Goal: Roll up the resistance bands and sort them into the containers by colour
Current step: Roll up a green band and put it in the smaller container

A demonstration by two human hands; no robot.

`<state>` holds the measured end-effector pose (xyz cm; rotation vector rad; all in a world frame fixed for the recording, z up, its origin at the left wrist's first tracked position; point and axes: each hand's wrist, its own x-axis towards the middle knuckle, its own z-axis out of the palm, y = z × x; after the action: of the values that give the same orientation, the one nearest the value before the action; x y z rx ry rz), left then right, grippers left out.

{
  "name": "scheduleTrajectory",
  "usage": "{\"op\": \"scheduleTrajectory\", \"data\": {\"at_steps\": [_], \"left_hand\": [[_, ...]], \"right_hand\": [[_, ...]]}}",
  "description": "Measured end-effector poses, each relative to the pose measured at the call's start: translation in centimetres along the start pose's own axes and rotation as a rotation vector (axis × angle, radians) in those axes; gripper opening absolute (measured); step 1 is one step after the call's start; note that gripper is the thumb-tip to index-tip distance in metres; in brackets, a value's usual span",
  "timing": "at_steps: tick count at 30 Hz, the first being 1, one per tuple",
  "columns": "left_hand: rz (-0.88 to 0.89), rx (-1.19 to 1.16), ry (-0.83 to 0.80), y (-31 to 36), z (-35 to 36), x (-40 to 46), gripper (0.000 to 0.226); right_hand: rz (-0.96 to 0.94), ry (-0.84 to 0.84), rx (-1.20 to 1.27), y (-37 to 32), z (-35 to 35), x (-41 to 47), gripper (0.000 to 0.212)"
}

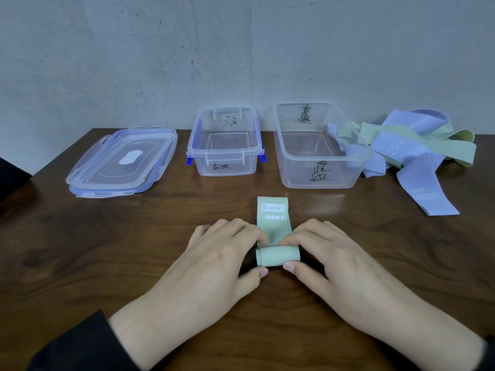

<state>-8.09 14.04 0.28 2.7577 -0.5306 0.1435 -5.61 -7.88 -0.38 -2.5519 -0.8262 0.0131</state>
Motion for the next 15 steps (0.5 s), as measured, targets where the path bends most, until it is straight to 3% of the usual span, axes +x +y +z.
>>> {"op": "scheduleTrajectory", "data": {"at_steps": [6,11,15], "left_hand": [[-0.002,0.014,0.005,0.0,0.0,-0.08,0.027],[-0.005,0.005,0.008,0.09,0.06,-0.03,0.031],[-0.009,0.001,0.0,-0.01,0.05,-0.03,0.032]], "right_hand": [[0.025,0.012,-0.004,0.1,-0.01,-0.08,0.039],[0.019,0.013,0.009,0.07,-0.05,-0.08,0.021],[0.006,0.012,-0.002,0.05,-0.01,-0.05,0.031]]}}
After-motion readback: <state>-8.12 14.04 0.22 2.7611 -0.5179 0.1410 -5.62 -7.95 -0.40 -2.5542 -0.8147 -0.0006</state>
